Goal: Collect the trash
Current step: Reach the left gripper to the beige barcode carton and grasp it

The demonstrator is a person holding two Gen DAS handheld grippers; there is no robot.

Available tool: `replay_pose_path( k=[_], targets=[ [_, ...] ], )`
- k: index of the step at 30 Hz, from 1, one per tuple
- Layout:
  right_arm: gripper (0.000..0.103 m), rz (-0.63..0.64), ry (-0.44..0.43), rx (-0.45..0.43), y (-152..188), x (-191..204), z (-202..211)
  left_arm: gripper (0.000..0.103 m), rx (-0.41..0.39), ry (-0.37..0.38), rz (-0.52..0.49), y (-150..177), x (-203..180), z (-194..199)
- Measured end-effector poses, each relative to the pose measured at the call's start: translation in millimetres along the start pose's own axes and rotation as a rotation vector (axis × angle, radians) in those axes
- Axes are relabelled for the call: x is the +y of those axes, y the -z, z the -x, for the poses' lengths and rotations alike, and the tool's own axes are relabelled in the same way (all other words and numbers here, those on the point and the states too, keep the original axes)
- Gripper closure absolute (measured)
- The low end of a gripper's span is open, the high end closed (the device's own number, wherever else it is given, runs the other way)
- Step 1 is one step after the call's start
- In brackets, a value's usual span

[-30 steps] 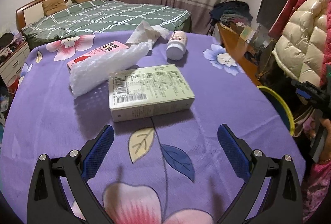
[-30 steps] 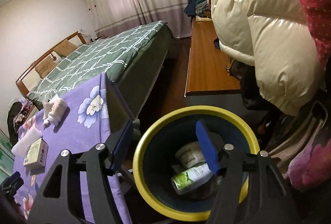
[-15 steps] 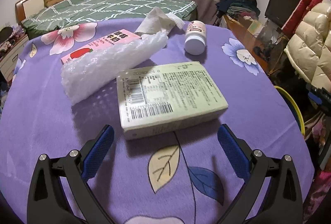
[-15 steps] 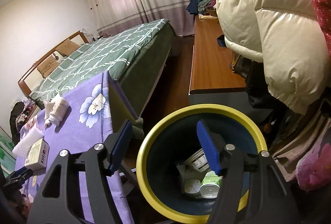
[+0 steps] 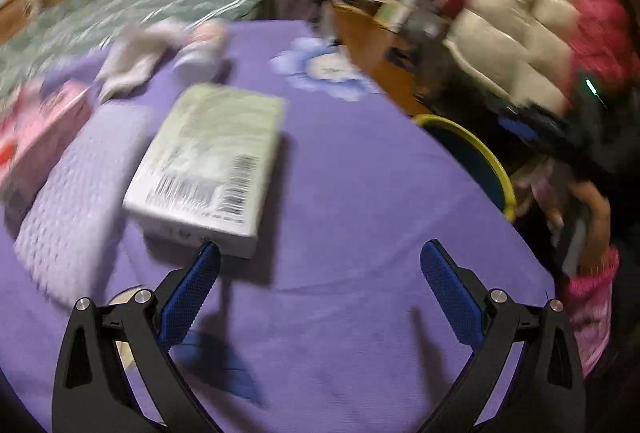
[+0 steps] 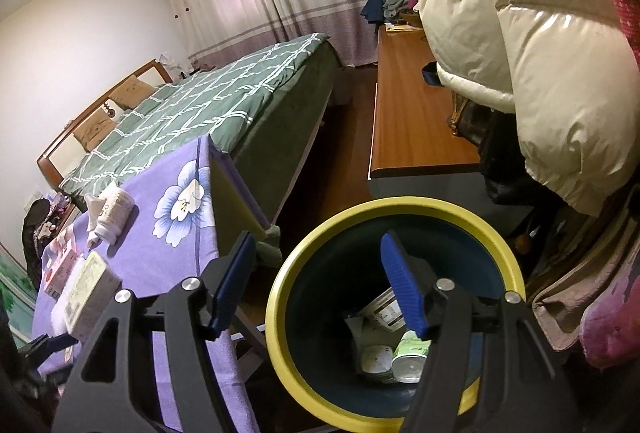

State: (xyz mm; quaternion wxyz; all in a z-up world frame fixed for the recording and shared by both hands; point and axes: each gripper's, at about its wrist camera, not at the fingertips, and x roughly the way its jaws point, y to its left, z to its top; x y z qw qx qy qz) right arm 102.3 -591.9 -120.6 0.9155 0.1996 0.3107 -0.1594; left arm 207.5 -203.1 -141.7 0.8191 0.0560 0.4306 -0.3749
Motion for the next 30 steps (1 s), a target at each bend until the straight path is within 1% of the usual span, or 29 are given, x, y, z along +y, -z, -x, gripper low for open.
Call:
replay_pose_path(
  k=[1, 3, 5, 6, 8, 11, 13, 14, 19, 22, 26, 28, 29, 30],
  targets=[
    [0.041, 0.001, -0.001, -0.001, 0.5, -0.4, 0.9, 0.005, -0.017, -0.027, -0.029, -2.3, -6.7, 4.8],
    [0.041, 0.001, -0.004, -0.003, 0.6, -1.4, 1.9, 0.005, -0.060, -0.112, -0.064, -11.5, -9.9, 16.0],
    [0.040, -0.002, -0.004, -0.005, 0.4, -2.8, 1.8, 0.005, -0.065, -0.157, -0.055, -23.4, -0.4, 19.7],
    [0.040, -0.004, -0.005, -0.005, 0.4, -3.4, 1.6, 0.005, -0.057, -0.171, -0.033, -31.9, 9.3, 19.2],
    [0.040, -0.008, -0.007, -0.004, 1.3, -4.4, 1.4, 0.005, -0.040, -0.182, -0.007, -45.9, 22.0, 12.5],
    [0.038, -0.015, -0.010, -0.001, 2.5, -5.8, 0.7, 0.005, 0.011, -0.198, -0.008, -68.0, 34.2, -9.6],
    [0.038, -0.015, -0.010, 0.002, 2.6, -7.0, -0.6, 0.005, 0.046, -0.199, 0.004, -74.6, 43.4, -21.7],
    [0.037, -0.015, -0.010, 0.003, 2.6, -7.7, -1.1, 0.005, 0.063, -0.199, 0.011, -76.6, 46.4, -27.9],
    [0.037, -0.025, -0.006, 0.005, 2.3, -14.6, -2.5, 0.005, 0.135, -0.144, 0.059, -80.1, 53.9, -50.4],
    [0.037, -0.031, -0.006, 0.007, 3.4, -16.7, -4.2, 0.005, 0.166, -0.136, 0.035, -74.0, 38.1, -61.0],
    [0.037, -0.030, -0.011, 0.017, 6.6, -17.4, -6.0, 0.005, 0.202, -0.189, -0.006, -70.5, 20.8, -78.6],
    [0.037, -0.028, -0.013, 0.020, 8.7, -17.5, -5.6, 0.005, 0.208, -0.243, -0.025, -69.7, 15.5, -85.3],
    [0.037, -0.026, -0.012, 0.020, 9.3, -17.1, -5.0, 0.007, 0.205, -0.273, -0.031, -69.6, 13.2, -87.4],
    [0.037, -0.024, -0.009, 0.021, 9.9, -17.6, -4.2, 0.010, 0.197, -0.275, -0.033, -70.1, 11.8, -87.5]
  ],
)
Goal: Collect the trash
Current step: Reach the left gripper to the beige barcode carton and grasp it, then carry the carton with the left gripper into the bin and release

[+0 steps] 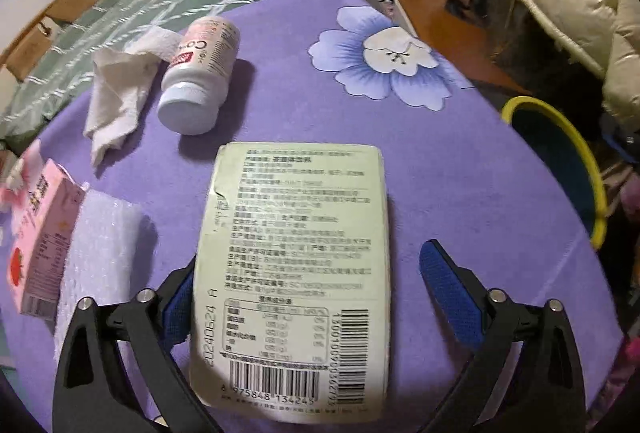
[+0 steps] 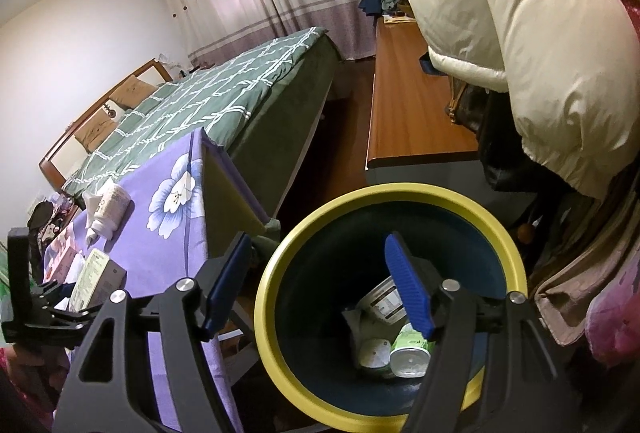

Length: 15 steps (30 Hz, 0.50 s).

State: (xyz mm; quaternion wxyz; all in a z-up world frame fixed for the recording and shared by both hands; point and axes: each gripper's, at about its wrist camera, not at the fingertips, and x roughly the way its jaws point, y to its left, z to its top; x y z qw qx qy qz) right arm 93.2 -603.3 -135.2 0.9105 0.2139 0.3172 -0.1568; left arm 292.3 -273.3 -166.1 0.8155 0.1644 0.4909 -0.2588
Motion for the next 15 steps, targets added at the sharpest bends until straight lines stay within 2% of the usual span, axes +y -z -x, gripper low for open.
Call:
replay_pose_path(
  k=[2, 9, 15],
  targets=[
    [0.037, 0.005, 0.010, 0.000, 1.6, -1.8, 3.3, 0.030, -0.007, 0.003, -0.008, -2.2, -4.6, 3.6],
    [0.037, 0.011, 0.041, -0.045, 10.2, -16.3, 38.2, 0.032, -0.023, 0.066, -0.090, -10.8, -46.1, 20.7],
    [0.037, 0.008, 0.083, -0.071, 19.0, -37.6, 72.9, 0.032, -0.050, 0.141, -0.190, -32.7, -114.4, 30.7]
  ],
)
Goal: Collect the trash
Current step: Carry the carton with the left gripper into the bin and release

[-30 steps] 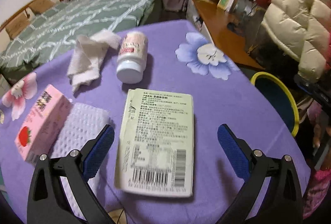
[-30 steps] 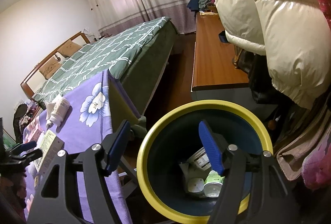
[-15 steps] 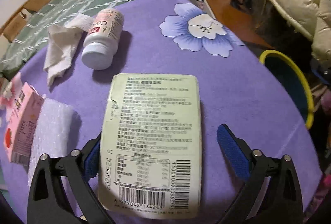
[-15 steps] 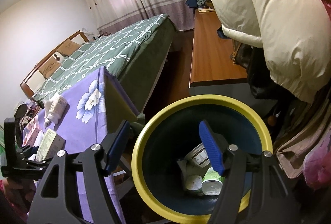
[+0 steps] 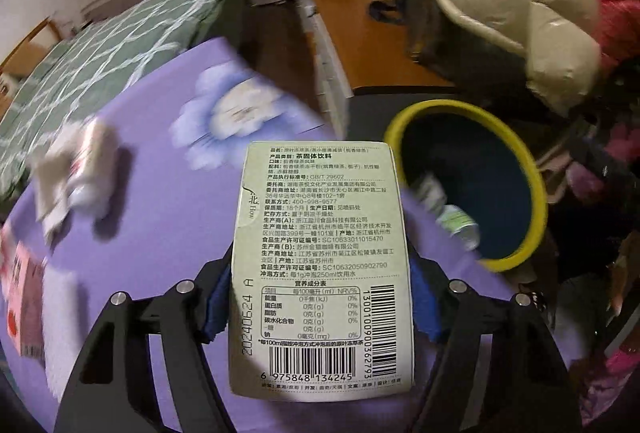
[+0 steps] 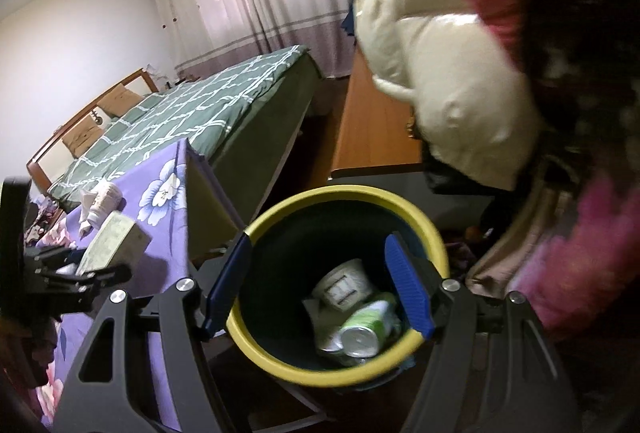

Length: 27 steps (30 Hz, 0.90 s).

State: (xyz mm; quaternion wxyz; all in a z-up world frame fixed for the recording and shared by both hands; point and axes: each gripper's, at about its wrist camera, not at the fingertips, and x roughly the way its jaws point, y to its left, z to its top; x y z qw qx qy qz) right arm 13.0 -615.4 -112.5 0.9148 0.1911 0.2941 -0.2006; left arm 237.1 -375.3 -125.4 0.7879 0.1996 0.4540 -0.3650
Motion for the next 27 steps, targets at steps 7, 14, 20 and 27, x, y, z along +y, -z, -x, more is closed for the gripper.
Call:
replay_pose_path(
  k=[7, 14, 20, 27],
  targets=[
    [0.037, -0.030, 0.051, -0.014, 9.0, -31.6, 22.2, 0.032, 0.032, 0.083, -0.094, -36.8, -74.6, -29.2],
    [0.037, -0.063, 0.072, -0.029, 10.7, -51.0, 30.0, 0.027, 0.049, 0.117, -0.124, -56.5, -121.7, -59.2],
    [0.036, -0.063, 0.060, -0.025, 10.8, -49.3, 24.2, 0.009, -0.071, 0.091, -0.068, -58.1, -116.6, -30.3],
    [0.036, -0.006, 0.004, 0.011, 4.2, -11.1, 5.8, 0.008, -0.206, 0.020, 0.035, -1.0, -46.6, 47.7]
  ],
)
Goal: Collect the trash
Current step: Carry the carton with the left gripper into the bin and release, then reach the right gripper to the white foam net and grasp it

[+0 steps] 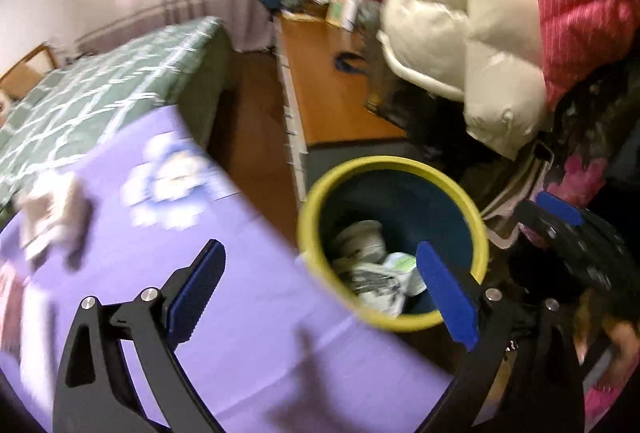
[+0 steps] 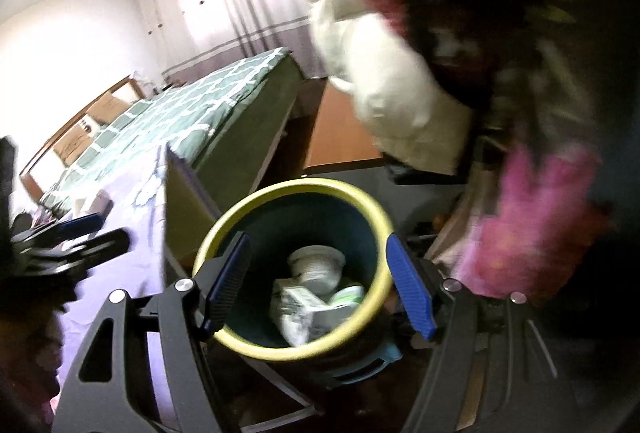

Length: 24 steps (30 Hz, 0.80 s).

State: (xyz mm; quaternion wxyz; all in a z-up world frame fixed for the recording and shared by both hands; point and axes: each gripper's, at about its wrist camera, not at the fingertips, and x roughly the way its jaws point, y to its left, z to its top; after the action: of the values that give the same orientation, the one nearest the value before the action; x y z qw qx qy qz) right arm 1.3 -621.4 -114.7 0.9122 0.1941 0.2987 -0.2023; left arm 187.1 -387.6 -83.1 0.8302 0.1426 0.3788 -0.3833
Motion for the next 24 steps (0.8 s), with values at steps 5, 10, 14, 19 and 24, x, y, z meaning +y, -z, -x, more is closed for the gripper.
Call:
replay_pose_path(
  k=[5, 10, 14, 19, 24],
  targets=[
    [0.036, 0.102, -0.060, 0.022, -7.6, 58.4, -13.6, 0.007, -0.080, -0.129, 0.138, 44.9, 83.6, 70.9],
    [0.036, 0.199, -0.122, 0.039, -10.0, 129.6, -25.1, 0.006, -0.136, -0.297, 0.260, 89.9, 165.4, 124.7],
    [0.036, 0.263, -0.180, 0.071, -0.5, 190.5, -36.3, 0.006, -0.169, -0.409, 0.388, 130.4, 235.6, 160.6],
    [0.036, 0.330, -0.248, 0.117, 17.8, 265.9, -49.1, 0.006, -0.210, -0.560, 0.478, 171.8, 295.8, 187.2],
    [0.036, 0.350, -0.310, 0.158, 37.5, 338.5, -60.1, 0.006, -0.234, -0.718, 0.565, 208.9, 344.5, 200.0]
  ],
)
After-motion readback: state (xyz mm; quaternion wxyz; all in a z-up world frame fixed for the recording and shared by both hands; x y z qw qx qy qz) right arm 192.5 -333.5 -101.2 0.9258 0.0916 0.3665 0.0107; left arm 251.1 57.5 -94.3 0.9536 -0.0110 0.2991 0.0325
